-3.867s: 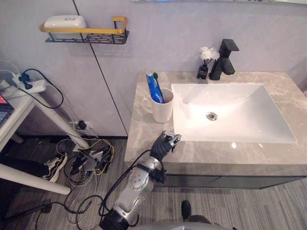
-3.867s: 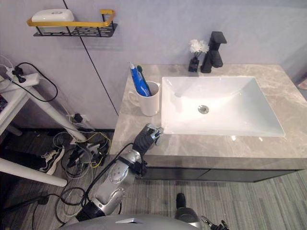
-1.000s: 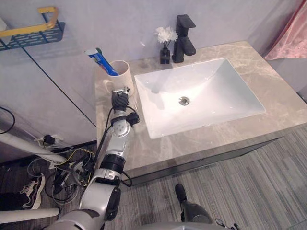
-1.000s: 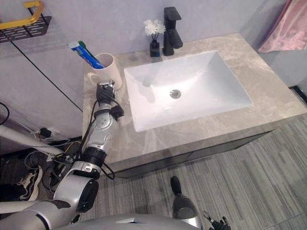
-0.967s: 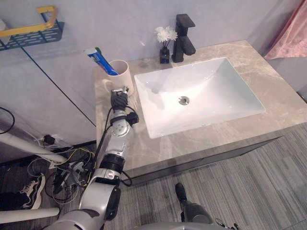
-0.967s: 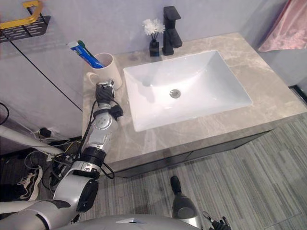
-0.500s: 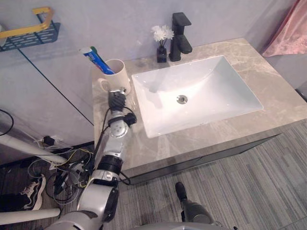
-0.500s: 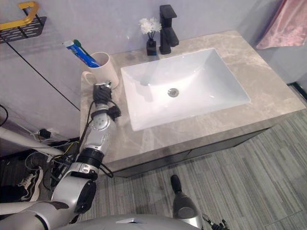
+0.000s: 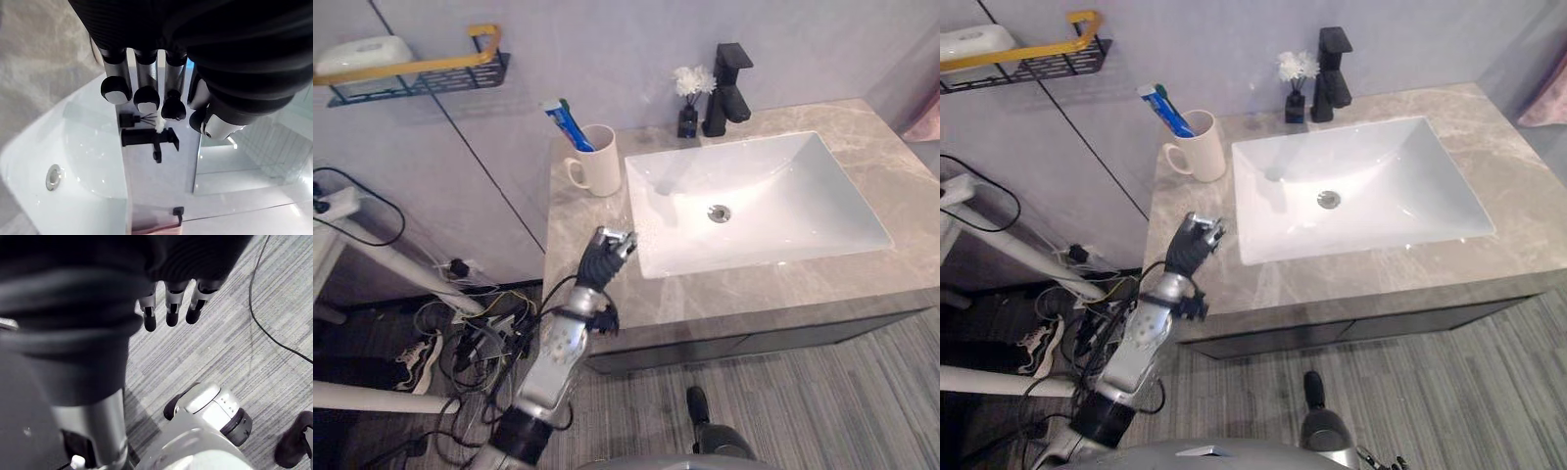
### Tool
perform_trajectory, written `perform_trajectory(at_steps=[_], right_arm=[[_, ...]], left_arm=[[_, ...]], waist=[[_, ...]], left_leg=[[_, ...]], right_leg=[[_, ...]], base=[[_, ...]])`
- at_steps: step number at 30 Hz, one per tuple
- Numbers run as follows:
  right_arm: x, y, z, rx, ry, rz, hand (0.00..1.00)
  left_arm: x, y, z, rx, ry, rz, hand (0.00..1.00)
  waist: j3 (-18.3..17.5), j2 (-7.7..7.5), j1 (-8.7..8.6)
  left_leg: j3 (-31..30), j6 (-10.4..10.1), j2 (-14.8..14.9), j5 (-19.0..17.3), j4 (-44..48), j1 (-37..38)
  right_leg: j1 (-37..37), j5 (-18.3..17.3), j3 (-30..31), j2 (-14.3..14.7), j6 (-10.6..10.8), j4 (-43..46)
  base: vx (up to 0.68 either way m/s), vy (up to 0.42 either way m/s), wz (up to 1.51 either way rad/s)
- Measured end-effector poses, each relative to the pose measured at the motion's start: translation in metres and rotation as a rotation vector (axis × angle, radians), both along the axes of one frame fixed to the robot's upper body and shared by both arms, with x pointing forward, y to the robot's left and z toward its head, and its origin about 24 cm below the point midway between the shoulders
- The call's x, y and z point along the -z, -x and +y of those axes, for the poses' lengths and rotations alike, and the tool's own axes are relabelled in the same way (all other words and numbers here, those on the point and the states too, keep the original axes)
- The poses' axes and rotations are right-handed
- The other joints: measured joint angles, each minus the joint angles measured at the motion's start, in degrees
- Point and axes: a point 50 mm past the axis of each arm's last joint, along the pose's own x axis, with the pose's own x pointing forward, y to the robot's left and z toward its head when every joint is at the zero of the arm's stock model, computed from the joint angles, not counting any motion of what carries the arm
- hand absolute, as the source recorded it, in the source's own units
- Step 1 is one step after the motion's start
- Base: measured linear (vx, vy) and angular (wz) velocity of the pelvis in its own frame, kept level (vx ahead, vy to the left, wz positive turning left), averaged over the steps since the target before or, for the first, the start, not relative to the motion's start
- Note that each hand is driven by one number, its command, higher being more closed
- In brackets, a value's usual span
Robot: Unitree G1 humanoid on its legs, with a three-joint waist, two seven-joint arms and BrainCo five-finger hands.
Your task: Organize washtable
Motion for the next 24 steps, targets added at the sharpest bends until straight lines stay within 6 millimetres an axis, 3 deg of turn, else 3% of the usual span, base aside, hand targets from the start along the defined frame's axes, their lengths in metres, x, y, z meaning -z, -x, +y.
perform_trajectory(at_steps=[3,5,9,12,14,16,18,21,22,24], right_arm=[[0.000,-0.002,-0.001,-0.044,0.000,0.004,0.00],[0.000,0.002,-0.001,-0.044,-0.004,0.014,0.00],[0.000,0.002,-0.002,-0.047,-0.005,0.015,0.00],[0.000,-0.005,-0.002,-0.057,-0.008,-0.005,0.00],[-0.001,-0.008,-0.002,-0.063,-0.011,-0.014,0.00],[0.000,-0.010,0.000,-0.081,-0.019,-0.018,0.00],[0.001,-0.012,0.003,-0.083,-0.031,-0.022,0.00],[0.002,-0.012,0.004,-0.081,-0.041,-0.010,0.00],[0.003,-0.012,0.006,-0.081,-0.048,-0.002,0.00],[0.003,-0.012,0.007,-0.083,-0.049,0.005,0.00]], left_arm=[[0.001,0.011,0.036,-0.145,0.014,-0.007,1.00],[0.010,0.021,0.067,-0.290,0.013,0.032,1.00],[0.032,0.043,0.108,-0.509,-0.057,0.130,1.00],[0.083,0.064,0.145,-0.722,-0.187,0.377,1.00],[0.108,0.074,0.154,-0.769,-0.209,0.508,1.00],[0.146,0.097,0.162,-0.823,-0.214,0.722,1.00],[0.191,0.132,0.159,-0.830,-0.231,0.998,1.00],[0.219,0.156,0.148,-0.800,-0.221,1.196,1.00],[0.234,0.173,0.139,-0.775,-0.207,1.315,1.00],[0.243,0.186,0.128,-0.744,-0.189,1.396,1.00]], waist=[[-0.2,-0.07,0.41],[-0.4,-0.15,1.58],[-0.7,-0.64,2.44],[-1.7,-1.39,3.08],[-1.9,-1.60,3.07],[-2.5,-2.38,3.06],[-2.8,-3.24,2.97],[-2.8,-3.48,2.93],[-2.8,-3.75,2.98],[-2.7,-3.96,2.98]], left_leg=[[-0.8,0.0,0.0,0.0,0.0,0.0],[-1.2,0.0,0.1,0.0,0.1,0.0],[-2.4,0.1,0.1,0.0,0.1,0.1],[-3.2,0.1,0.1,0.0,0.2,0.4],[-3.2,0.1,0.1,0.0,0.3,0.9],[-3.2,0.1,0.0,0.0,0.3,1.0],[-3.4,0.1,0.0,0.0,0.3,1.7],[-3.3,0.1,-0.1,0.0,0.2,2.3],[-3.4,0.1,-0.1,0.0,0.2,2.5],[-3.2,0.1,0.0,0.0,0.0,2.8]], right_leg=[[0.6,-0.1,-0.7,-0.2,0.0,0.0],[0.8,-0.1,-1.1,-0.1,-0.1,0.0],[1.7,-0.5,-2.3,-0.1,0.1,0.0],[2.3,-0.8,-3.0,-0.3,0.1,0.0],[2.7,-0.8,-3.0,-0.3,0.1,0.0],[2.9,-0.9,-3.1,-0.4,0.2,0.0],[3.6,-1.0,-3.2,-0.4,0.3,0.0],[4.2,-1.1,-3.2,-0.5,0.4,0.0],[4.4,-1.1,-3.2,-0.5,0.4,0.0],[4.7,-1.2,-3.1,-0.5,0.4,0.0]], base=[[-0.03,-0.004,0.13],[-0.01,-0.010,0.10],[0.01,-0.010,0.17],[0.03,0.009,0.11],[0.02,0.005,0.02],[0.00,0.000,0.00],[0.00,0.000,0.00],[-0.01,0.003,0.00],[-0.03,0.000,0.00],[-0.03,0.000,-0.04]])
